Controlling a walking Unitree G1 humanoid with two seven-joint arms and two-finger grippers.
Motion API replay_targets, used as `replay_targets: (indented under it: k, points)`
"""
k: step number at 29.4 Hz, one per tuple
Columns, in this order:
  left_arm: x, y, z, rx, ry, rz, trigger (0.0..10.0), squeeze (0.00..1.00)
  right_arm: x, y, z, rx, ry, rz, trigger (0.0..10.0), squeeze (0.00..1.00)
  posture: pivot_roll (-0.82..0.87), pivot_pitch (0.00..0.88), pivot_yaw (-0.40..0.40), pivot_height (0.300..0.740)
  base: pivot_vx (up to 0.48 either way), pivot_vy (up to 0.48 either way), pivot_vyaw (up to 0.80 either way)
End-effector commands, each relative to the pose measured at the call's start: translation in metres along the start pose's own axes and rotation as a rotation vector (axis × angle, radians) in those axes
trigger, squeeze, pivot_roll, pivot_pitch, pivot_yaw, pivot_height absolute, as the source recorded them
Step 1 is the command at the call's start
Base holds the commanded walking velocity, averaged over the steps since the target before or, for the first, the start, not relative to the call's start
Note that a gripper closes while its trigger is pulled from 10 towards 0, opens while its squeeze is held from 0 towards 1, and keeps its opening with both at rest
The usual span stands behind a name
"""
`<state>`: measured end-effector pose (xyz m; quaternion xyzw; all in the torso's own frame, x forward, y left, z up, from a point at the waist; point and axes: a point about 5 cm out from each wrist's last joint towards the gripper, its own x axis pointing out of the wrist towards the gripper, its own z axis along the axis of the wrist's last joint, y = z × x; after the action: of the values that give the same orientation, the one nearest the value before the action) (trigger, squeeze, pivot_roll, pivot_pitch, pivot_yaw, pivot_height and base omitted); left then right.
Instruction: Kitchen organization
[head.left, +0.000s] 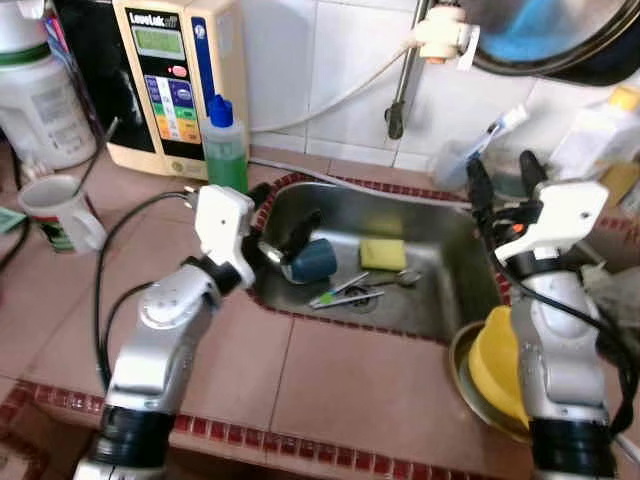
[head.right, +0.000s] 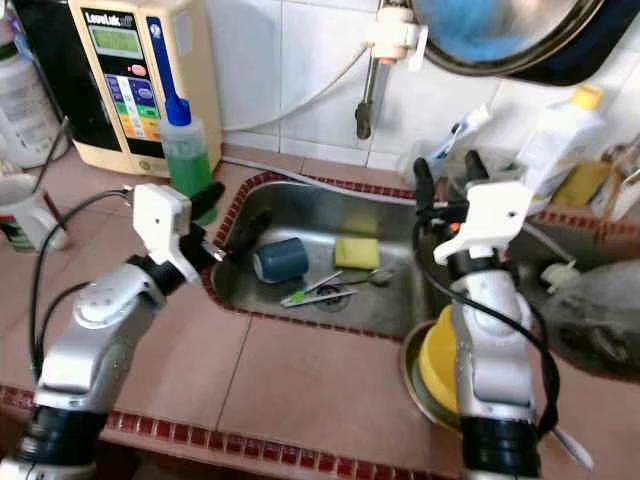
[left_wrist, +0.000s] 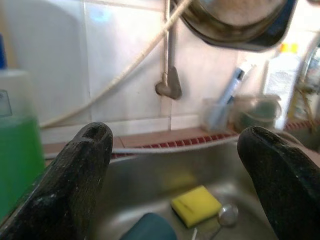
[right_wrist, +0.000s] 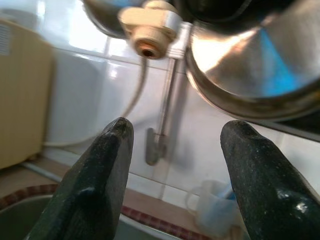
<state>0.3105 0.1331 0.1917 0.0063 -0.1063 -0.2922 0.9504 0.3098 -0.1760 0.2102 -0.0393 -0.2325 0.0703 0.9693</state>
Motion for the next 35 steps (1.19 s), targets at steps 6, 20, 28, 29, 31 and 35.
replay_targets:
  k: [6, 20, 28, 29, 31, 35]
  points:
    - [0.0047, -0.0052, 0.0015, -0.016, -0.016, -0.017, 10.0, 0.0, 0.0033, -0.0075, 0.0087, -0.022, -0.029, -0.017, 10.0, 0.0, 0.05, 0.035, -0.072, 0.74, 0.0, -0.139, 0.0]
    - [0.0042, -0.0049, 0.0063, -0.071, -0.048, -0.018, 10.0, 0.0, 0.0036, -0.0062, 0.0087, -0.021, -0.026, -0.012, 10.0, 0.0, 0.05, 0.034, -0.068, 0.74, 0.0, 0.0, 0.0]
    - [0.004, -0.006, 0.0066, -0.076, -0.045, -0.034, 10.0, 0.0, 0.0023, -0.0055, 0.0083, -0.022, -0.023, -0.009, 10.0, 0.0, 0.05, 0.035, -0.065, 0.74, -0.207, 0.0, 0.0]
    - [0.0042, -0.0062, 0.0066, -0.076, -0.045, -0.035, 10.0, 0.0, 0.0021, -0.0054, 0.0081, -0.023, -0.022, -0.009, 10.0, 0.0, 0.05, 0.035, -0.065, 0.74, -0.3, 0.0, 0.0]
    - [0.004, -0.0063, 0.0067, -0.076, -0.045, -0.036, 10.0, 0.0, 0.002, -0.0051, 0.008, -0.023, -0.021, -0.008, 10.0, 0.0, 0.05, 0.035, -0.064, 0.74, -0.296, 0.0, 0.0]
    - [0.0045, -0.0071, 0.0069, -0.073, -0.041, -0.042, 10.0, 0.0, 0.0017, -0.0048, 0.0072, -0.028, -0.017, -0.004, 10.0, 0.0, 0.05, 0.038, -0.063, 0.74, -0.296, 0.0, 0.0]
